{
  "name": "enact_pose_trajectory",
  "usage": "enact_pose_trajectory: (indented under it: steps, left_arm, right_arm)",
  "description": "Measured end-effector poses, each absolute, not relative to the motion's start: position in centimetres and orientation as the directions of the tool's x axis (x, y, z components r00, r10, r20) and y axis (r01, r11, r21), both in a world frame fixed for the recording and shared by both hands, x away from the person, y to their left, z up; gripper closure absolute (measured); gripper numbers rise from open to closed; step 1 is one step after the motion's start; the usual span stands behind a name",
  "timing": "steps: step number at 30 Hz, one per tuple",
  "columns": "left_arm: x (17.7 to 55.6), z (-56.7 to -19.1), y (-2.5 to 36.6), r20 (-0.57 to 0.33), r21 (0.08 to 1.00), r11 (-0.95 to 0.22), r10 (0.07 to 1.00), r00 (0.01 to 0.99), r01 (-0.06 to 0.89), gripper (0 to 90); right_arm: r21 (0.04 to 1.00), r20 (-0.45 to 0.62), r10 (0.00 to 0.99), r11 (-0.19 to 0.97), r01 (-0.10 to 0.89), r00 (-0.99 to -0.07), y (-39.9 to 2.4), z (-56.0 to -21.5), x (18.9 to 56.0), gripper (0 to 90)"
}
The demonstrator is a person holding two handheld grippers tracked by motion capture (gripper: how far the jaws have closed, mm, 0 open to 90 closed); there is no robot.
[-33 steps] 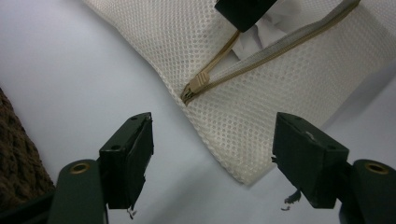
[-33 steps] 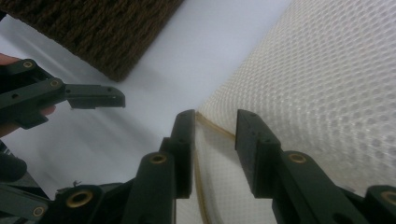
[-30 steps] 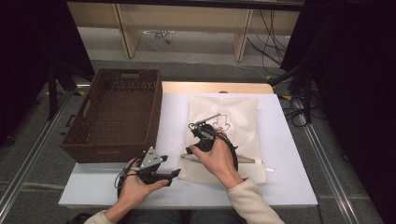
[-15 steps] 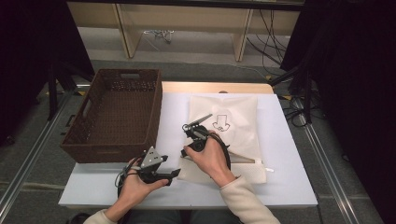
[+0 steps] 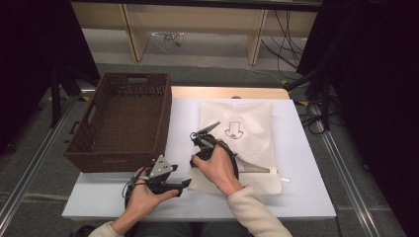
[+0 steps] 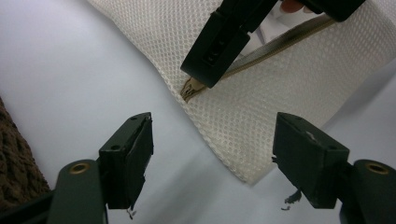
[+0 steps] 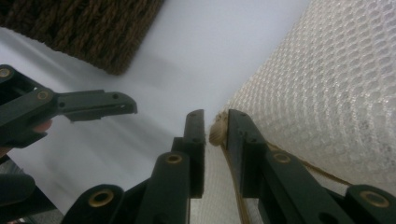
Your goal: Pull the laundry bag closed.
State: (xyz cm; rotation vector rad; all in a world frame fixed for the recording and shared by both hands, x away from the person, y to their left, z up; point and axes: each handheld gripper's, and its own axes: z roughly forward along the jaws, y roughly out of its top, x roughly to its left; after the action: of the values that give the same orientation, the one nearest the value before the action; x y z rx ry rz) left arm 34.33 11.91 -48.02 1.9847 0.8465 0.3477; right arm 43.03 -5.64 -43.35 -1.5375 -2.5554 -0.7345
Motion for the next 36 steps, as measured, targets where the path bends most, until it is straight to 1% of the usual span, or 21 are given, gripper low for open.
enact_pose_trajectory:
  steps: [1,5,8,9,14,16,18,19,21,22,25,26,27,29,32,33,34,36]
  left_arm:
    - [34.3,-48.1,11.8,-0.098,0.841,-0.330,0.688,0.719,0.430,28.8]
    - [34.3,-48.1,11.9,-0.085,0.837,-0.342,0.689,0.720,0.426,28.7]
    - [34.3,-48.1,11.9,-0.088,0.837,-0.340,0.690,0.719,0.429,28.6]
    - [34.3,-48.2,11.8,-0.096,0.843,-0.327,0.690,0.717,0.428,28.5]
    - [34.3,-48.2,11.9,-0.090,0.839,-0.336,0.690,0.718,0.428,28.4]
    - [34.4,-48.2,11.9,-0.095,0.834,-0.342,0.684,0.723,0.433,28.4]
    - [34.4,-48.3,11.8,-0.100,0.837,-0.334,0.685,0.721,0.434,28.4]
    - [34.4,-48.2,12.0,-0.075,0.832,-0.357,0.687,0.723,0.425,28.5]
    - [34.4,-48.4,11.8,-0.111,0.834,-0.323,0.696,0.709,0.447,29.0]
    - [34.5,-48.4,11.8,-0.115,0.827,-0.330,0.693,0.712,0.454,29.4]
    - [34.8,-48.5,11.8,-0.119,0.828,-0.332,0.683,0.721,0.451,31.9]
    - [35.0,-48.6,11.7,-0.122,0.829,-0.328,0.684,0.719,0.453,33.7]
    - [35.1,-48.6,11.6,-0.146,0.824,-0.313,0.687,0.711,0.472,35.7]
    - [35.6,-48.6,11.5,-0.143,0.831,-0.316,0.675,0.724,0.458,39.1]
    - [36.1,-48.6,11.0,-0.170,0.828,-0.300,0.670,0.722,0.473,43.2]
    - [36.4,-48.6,11.0,-0.155,0.827,-0.321,0.658,0.737,0.461,44.3]
    - [36.5,-48.7,10.8,-0.164,0.825,-0.318,0.657,0.736,0.468,45.1]
    - [36.9,-49.0,10.3,-0.204,0.816,-0.306,0.642,0.739,0.490,46.7]
  right_arm:
    - [0.362,0.296,0.812,0.392,0.846,-0.503,-5.7,-43.5,43.1,79.3]
    - [0.351,0.292,0.825,0.378,0.857,-0.484,-5.5,-43.8,43.4,80.5]
    - [0.334,0.300,0.838,0.356,0.873,-0.456,-5.2,-43.8,43.4,81.6]
    - [0.333,0.300,0.838,0.357,0.873,-0.457,-5.2,-43.8,43.4,82.0]
    - [0.325,0.291,0.848,0.348,0.879,-0.443,-5.2,-43.9,43.4,82.2]
    - [0.343,0.291,0.843,0.349,0.872,-0.452,-5.2,-44.1,43.4,82.7]
    - [0.325,0.289,0.845,0.355,0.876,-0.450,-5.2,-44.2,43.4,84.5]
    - [0.324,0.290,0.845,0.356,0.877,-0.450,-5.2,-44.2,43.4,85.3]
    - [0.320,0.289,0.846,0.355,0.878,-0.448,-5.3,-44.1,43.3,87.1]
    - [0.320,0.287,0.849,0.352,0.880,-0.444,-5.3,-44.1,43.3,87.2]
    - [0.327,0.291,0.840,0.362,0.873,-0.458,-5.4,-43.8,43.2,87.3]
    - [0.332,0.288,0.838,0.366,0.869,-0.463,-5.5,-43.7,43.2,87.3]
    - [0.333,0.290,0.837,0.367,0.869,-0.465,-5.6,-43.4,43.1,87.3]
    - [0.331,0.297,0.834,0.366,0.870,-0.464,-5.7,-43.1,43.0,87.4]
    - [0.350,0.290,0.822,0.385,0.854,-0.490,-6.0,-42.7,42.9,87.4]
    - [0.348,0.283,0.824,0.388,0.853,-0.490,-6.1,-42.6,42.8,87.4]
    - [0.342,0.287,0.828,0.380,0.859,-0.481,-6.2,-42.4,42.7,87.4]
    - [0.349,0.298,0.819,0.384,0.855,-0.490,-6.5,-42.2,42.6,87.4]
